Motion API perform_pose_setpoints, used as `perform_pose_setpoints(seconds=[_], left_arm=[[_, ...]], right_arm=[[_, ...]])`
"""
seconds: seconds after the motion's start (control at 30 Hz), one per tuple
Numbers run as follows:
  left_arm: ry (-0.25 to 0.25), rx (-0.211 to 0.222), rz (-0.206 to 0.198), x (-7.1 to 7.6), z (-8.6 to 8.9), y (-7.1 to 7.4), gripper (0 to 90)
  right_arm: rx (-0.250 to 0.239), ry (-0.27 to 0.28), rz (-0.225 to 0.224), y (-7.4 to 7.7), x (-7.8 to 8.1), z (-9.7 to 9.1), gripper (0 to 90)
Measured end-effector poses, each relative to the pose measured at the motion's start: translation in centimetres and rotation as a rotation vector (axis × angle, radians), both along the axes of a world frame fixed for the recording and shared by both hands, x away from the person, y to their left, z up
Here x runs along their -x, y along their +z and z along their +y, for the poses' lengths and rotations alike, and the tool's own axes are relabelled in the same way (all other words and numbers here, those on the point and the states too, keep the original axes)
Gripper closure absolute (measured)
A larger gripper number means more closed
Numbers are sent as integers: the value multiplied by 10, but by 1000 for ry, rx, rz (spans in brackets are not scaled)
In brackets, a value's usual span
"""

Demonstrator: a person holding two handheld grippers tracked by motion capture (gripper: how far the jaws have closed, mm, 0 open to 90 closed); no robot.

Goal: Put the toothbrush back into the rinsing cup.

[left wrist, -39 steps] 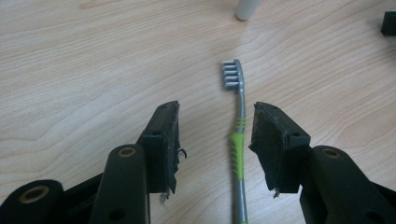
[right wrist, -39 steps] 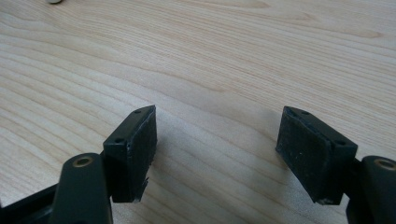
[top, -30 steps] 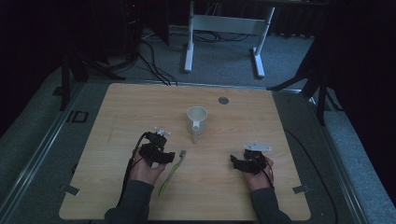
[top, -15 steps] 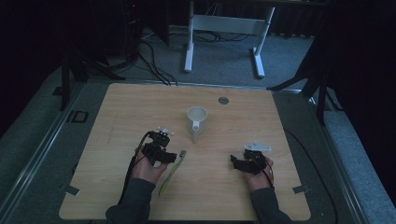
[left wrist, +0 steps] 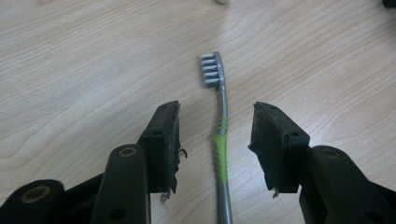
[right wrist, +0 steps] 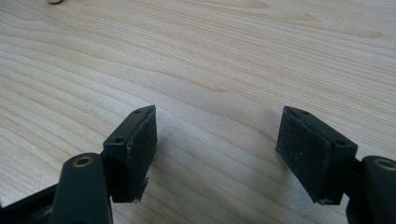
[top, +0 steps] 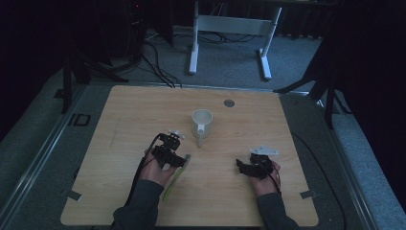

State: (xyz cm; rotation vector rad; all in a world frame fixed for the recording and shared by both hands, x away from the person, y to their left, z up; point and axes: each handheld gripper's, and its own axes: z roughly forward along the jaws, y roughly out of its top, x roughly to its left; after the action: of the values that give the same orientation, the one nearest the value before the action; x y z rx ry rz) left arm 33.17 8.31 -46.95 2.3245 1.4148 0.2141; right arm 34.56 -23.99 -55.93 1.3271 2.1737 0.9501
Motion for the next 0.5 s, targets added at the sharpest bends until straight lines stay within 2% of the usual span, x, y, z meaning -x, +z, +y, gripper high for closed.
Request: perform_pose_setpoints(seconds=[0.5], left_arm=[[-14,-48,47,-6,-8,-4,525]], right_arm=[[1,2,-2,0,0,0,285]])
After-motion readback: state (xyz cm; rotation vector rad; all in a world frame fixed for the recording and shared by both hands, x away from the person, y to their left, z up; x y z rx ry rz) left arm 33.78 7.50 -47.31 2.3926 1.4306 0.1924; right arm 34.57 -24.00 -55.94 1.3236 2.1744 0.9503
